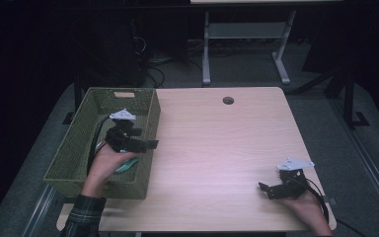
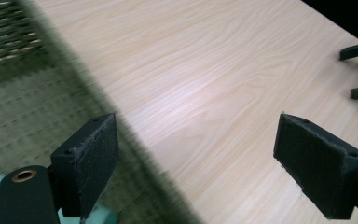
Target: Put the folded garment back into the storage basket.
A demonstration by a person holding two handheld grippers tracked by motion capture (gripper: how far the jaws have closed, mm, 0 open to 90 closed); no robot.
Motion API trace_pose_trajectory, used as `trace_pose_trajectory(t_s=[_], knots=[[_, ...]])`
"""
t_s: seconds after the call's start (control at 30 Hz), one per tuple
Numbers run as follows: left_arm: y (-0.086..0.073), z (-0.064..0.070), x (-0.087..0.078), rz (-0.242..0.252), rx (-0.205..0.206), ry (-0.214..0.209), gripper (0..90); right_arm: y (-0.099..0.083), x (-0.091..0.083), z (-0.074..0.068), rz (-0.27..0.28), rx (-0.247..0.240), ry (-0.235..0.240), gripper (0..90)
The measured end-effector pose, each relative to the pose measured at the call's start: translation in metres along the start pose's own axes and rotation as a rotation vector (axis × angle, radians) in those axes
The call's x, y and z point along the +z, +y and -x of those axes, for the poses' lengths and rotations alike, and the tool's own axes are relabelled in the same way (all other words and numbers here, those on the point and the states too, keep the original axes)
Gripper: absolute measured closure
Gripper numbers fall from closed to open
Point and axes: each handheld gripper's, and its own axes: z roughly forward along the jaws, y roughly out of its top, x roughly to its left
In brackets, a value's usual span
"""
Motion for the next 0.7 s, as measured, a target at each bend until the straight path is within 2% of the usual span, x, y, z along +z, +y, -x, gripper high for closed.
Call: trace_pose_trajectory(t_s=[0.4,0.5,0.67,0.7], knots=[[0.007,0.042,0.029,0.022,0.047,-0.071,13.4,0.0,0.0,0.0,0.0,0.0,0.0,0.0],[0.007,0.05,0.037,0.012,0.068,-0.076,13.4,0.0,0.0,0.0,0.0,0.0,0.0,0.0],[0.007,0.062,0.045,0.015,0.083,-0.087,13.4,0.0,0.0,0.0,0.0,0.001,0.0,0.0],[0.006,0.065,0.048,0.022,0.074,-0.09,13.4,0.0,0.0,0.0,0.0,0.0,-0.001,0.0]])
